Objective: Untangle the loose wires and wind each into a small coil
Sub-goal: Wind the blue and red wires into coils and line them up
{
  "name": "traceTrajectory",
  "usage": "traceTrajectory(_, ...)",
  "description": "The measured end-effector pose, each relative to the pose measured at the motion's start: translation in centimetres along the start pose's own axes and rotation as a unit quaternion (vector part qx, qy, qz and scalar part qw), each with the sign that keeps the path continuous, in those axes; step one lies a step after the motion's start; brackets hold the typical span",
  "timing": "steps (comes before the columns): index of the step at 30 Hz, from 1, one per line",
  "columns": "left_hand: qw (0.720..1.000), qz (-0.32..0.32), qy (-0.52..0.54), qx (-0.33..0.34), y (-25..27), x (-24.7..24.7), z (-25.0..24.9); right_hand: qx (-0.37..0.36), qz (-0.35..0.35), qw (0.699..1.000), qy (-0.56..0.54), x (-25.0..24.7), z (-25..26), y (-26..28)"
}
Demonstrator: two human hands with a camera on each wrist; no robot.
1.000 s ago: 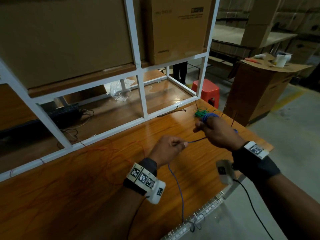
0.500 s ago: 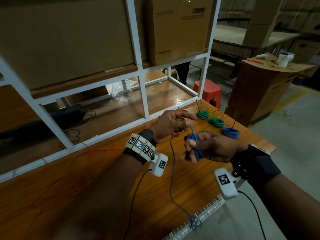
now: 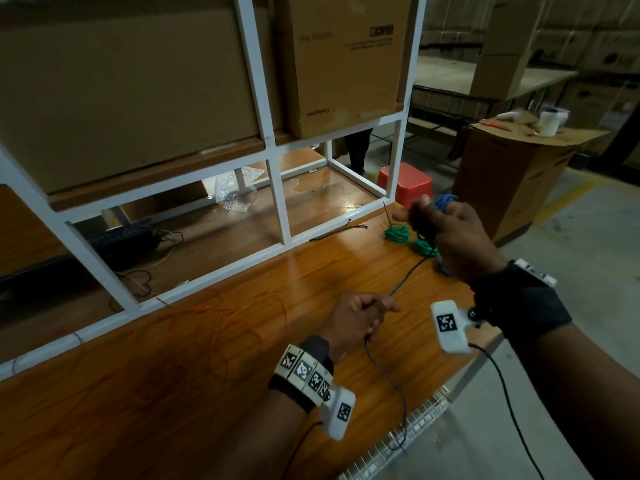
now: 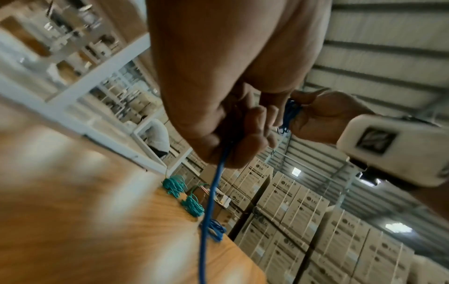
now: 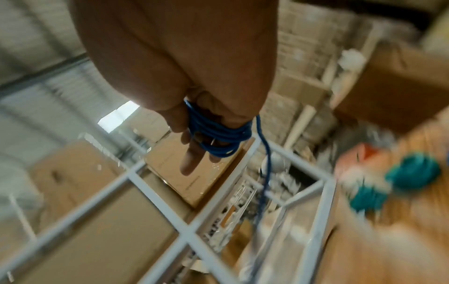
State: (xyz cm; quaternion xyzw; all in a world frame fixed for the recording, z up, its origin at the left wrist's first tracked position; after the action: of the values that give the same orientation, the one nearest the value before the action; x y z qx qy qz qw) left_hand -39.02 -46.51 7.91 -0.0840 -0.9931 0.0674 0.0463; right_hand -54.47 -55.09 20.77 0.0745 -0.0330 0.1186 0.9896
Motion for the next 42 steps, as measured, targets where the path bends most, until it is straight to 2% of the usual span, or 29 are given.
traceTrajectory(2,0.997,-0.013,-0.068,0.024,0.1,-0.9,-0.2,-0.013,-0.052,0.979,0.195,-0.2,-0.8,0.2)
traceTrajectory(4,0.988,-0.006,-0.147,0.047,0.0,-1.8,-1.1,-0.011,-0.052,0.927,0.372,0.2,-2.1,0.2)
traceTrajectory(6,0.971,-0.008,-0.227,0.076,-0.4,-2.8,-2.5,0.017,0.013,0.872,0.489,0.8,-4.2,0.3)
traceTrajectory(8,0.947,-0.01,-0.305,0.104,-0.7,-3.7,-4.6,0.065,0.099,0.844,0.524,1.3,-6.5,1.2)
traceTrajectory(9,0.934,0.001,-0.337,0.116,-0.9,-4.0,-5.8,0.094,0.142,0.849,0.501,1.6,-7.5,1.9)
traceTrajectory(11,0.917,0.037,-0.373,0.134,-1.3,-4.2,-8.1,0.139,0.223,0.88,0.395,2.6,-8.5,3.6)
traceTrajectory(14,0.932,0.054,-0.323,0.155,-2.6,-4.7,-9.9,0.169,0.317,0.913,0.193,3.7,-8.3,5.1)
traceTrajectory(16,0.949,0.05,-0.256,0.176,-3.4,-4.8,-10.6,0.176,0.377,0.905,0.087,4.5,-7.5,5.7)
traceTrajectory(19,0.965,0.046,-0.157,0.206,-4.1,-3.9,-10.8,0.147,0.45,0.88,-0.023,5.9,-6.2,6.2)
traceTrajectory(21,0.978,0.022,-0.068,0.195,-4.3,-3.1,-9.4,0.137,0.474,0.859,-0.135,6.6,-5.2,6.2)
traceTrajectory(23,0.987,-0.015,0.019,0.158,-4.3,-2.6,-7.2,0.128,0.445,0.855,-0.233,6.9,-4.2,5.7)
traceTrajectory(25,0.991,-0.055,0.054,0.112,-3.9,-2.4,-4.8,0.099,0.362,0.886,-0.273,6.4,-3.3,4.8)
traceTrajectory(27,0.993,-0.057,0.075,0.069,-3.1,-1.8,-2.8,0.068,0.26,0.919,-0.287,4.9,-2.1,3.8)
traceTrajectory(30,0.999,-0.035,0.036,0.019,-1.3,-1.2,-0.5,0.042,0.14,0.93,-0.337,2.0,-0.3,2.3)
traceTrajectory(32,1.0,-0.019,-0.002,0.012,-0.1,-0.7,0.2,0.019,0.066,0.946,-0.317,0.2,0.4,1.3)
traceTrajectory(33,1.0,-0.01,-0.016,0.015,0.3,-0.4,0.1,0.0,0.028,0.963,-0.269,-0.7,0.5,0.7)
traceTrajectory(34,0.999,-0.006,-0.034,0.021,0.5,-0.3,0.0,-0.024,-0.018,0.984,-0.175,-1.5,0.4,0.2)
traceTrajectory(35,0.998,-0.008,-0.061,0.03,0.3,-0.5,-0.4,-0.053,-0.066,0.996,-0.036,-2.1,0.2,-0.2)
traceTrajectory(36,0.995,-0.01,-0.09,0.046,0.1,-0.8,-1.0,-0.074,-0.101,0.985,0.121,-2.3,-0.2,-0.5)
traceTrajectory(37,0.99,-0.007,-0.124,0.069,-0.2,-1.2,-1.9,-0.078,-0.109,0.955,0.266,-2.0,-0.9,-0.8)
traceTrajectory(39,0.972,0.001,-0.208,0.112,-1.0,-2.1,-3.8,-0.058,-0.069,0.882,0.463,-0.8,-2.9,-1.0)
traceTrajectory(40,0.959,0.007,-0.253,0.13,-1.3,-2.7,-4.7,-0.066,-0.048,0.857,0.509,-0.2,-3.7,-0.8)
traceTrajectory(42,0.931,0.034,-0.331,0.152,-1.9,-3.3,-6.5,-0.083,-0.004,0.847,0.525,0.5,-5.2,-0.3)
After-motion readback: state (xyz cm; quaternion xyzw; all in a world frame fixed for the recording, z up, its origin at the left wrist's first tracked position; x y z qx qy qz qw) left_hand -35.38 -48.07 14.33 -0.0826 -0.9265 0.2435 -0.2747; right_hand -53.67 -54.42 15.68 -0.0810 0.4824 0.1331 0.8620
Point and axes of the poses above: each hand's wrist, its own y-axis away from the middle knuckle, its own x-axis out of the palm, z = x × y, the point moved 6 cm from there along -y, towards the middle knuckle, and after that the axes turned 15 degrees about x, right-handed, at the moved point
